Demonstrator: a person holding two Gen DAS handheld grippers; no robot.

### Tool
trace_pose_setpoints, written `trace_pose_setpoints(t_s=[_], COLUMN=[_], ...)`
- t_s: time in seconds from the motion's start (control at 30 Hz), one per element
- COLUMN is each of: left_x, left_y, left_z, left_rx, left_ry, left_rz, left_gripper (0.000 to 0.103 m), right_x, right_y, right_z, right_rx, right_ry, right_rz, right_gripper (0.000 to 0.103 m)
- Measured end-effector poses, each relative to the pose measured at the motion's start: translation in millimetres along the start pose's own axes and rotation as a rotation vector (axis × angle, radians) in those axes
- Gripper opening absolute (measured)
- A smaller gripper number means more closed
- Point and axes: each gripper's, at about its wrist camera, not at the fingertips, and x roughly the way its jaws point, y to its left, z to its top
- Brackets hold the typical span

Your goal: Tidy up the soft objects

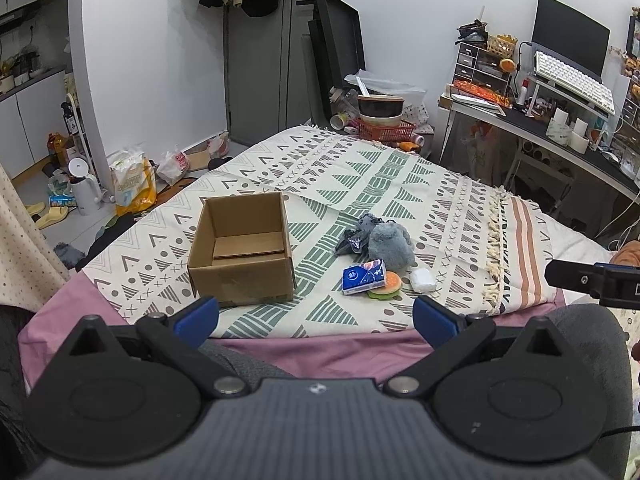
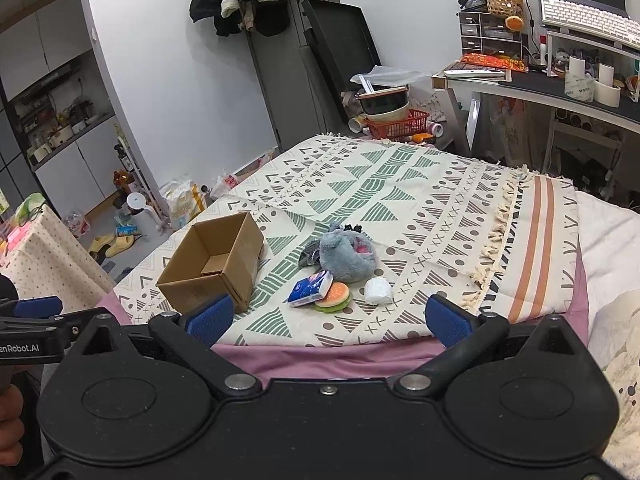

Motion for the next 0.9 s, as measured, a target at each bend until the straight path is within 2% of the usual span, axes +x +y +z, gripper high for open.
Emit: trace_pose_setpoints(t_s=[0.73,0.9], left_x=[3.2,4.5], left_y=[-1.3,0.4], left_z=[-2.3,-2.5], left_rx=[-0.006,-0.014], left_ry=[0.009,0.006], left_rz=[-0.002,-0.002], left_gripper=[0.102,0.102], right_x=[3.0,2.0], right_y=[2.5,2.8], right_z=[-1.6,-0.2], right_rx=[-0.012,-0.004], right_ry=[0.005,0.008], right_rz=[0.013,0.042], right_gripper=[0.103,0.103])
